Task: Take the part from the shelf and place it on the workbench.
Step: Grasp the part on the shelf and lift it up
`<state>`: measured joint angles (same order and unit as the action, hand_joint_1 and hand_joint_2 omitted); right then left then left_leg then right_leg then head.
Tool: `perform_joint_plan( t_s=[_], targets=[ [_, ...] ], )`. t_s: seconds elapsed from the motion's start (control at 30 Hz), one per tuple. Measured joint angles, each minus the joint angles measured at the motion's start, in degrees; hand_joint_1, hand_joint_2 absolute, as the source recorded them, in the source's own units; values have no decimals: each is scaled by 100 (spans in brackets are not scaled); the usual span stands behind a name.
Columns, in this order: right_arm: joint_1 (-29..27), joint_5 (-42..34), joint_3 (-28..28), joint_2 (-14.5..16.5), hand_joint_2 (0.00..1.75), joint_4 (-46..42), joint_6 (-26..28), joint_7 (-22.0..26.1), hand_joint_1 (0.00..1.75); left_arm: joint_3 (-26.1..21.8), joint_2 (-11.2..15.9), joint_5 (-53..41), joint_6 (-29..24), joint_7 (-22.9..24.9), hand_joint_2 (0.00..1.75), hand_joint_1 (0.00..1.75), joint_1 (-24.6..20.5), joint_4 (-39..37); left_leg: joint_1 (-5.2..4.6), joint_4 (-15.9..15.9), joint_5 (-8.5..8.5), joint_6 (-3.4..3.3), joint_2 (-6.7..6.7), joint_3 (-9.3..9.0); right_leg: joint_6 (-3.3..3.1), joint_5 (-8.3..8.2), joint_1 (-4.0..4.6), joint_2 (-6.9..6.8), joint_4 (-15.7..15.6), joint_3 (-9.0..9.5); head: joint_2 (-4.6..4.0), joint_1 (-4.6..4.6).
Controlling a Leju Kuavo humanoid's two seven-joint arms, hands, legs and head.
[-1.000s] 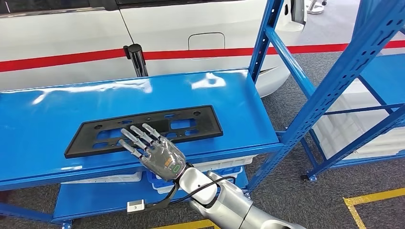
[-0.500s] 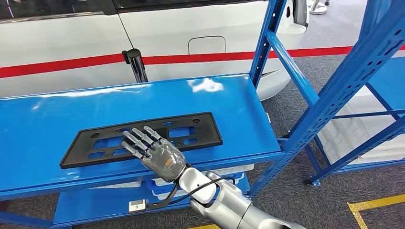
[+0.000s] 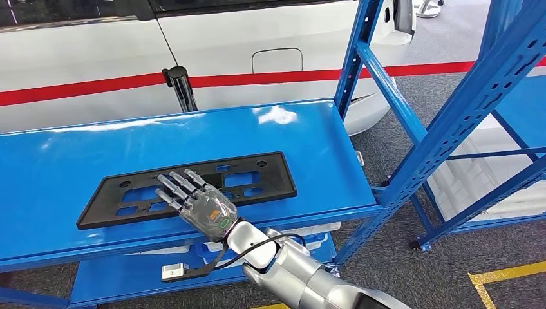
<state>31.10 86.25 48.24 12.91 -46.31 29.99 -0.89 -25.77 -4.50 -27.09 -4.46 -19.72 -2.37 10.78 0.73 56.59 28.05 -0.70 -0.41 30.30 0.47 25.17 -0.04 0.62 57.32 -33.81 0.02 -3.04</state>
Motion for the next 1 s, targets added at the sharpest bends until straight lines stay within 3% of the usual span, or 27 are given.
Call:
perform_joint_plan(
  t_s=[0.27,0.63,0.7,0.8,0.83,0.9,1.0],
  targets=[
    [270,-125,-8,318,175,689,166,-211,0,0,-6,-63,-47,56,0,0,-1,0,-16,2,-1,-1,-1,-6,1,-1,-16,-1,0,5,0,0],
    [556,-129,-112,527,175,1318,94,-493,3,-2,-25,-102,-85,73,0,0,-4,0,-17,3,2,1,0,-10,1,0,-19,0,-2,7,0,0],
    [587,-69,-120,545,175,1385,56,-601,33,-2,-28,-106,-84,73,0,0,-4,0,-17,3,2,1,0,-11,1,0,-18,-1,-2,9,0,0],
    [675,117,-136,575,175,1518,-184,-977,131,-4,-40,-106,-85,72,0,0,-6,0,-17,3,2,1,0,-17,1,-1,-18,-1,-2,13,0,0],
    [714,166,-151,584,175,1571,-302,-1101,153,-5,-46,-106,-86,71,0,0,-6,0,-17,3,2,1,0,-19,1,-1,-18,-1,-2,16,0,0],
    [784,222,-189,600,175,1669,-542,-1287,168,-7,-57,-106,-87,71,0,0,-7,0,-17,3,2,1,0,-24,1,-1,-18,-1,-2,21,0,0],
    [837,248,-222,624,175,1767,-776,-1439,174,-10,-70,-105,-90,67,0,0,-10,0,-17,3,2,1,0,-30,1,-1,-18,-1,-2,27,0,0]
  ],
)
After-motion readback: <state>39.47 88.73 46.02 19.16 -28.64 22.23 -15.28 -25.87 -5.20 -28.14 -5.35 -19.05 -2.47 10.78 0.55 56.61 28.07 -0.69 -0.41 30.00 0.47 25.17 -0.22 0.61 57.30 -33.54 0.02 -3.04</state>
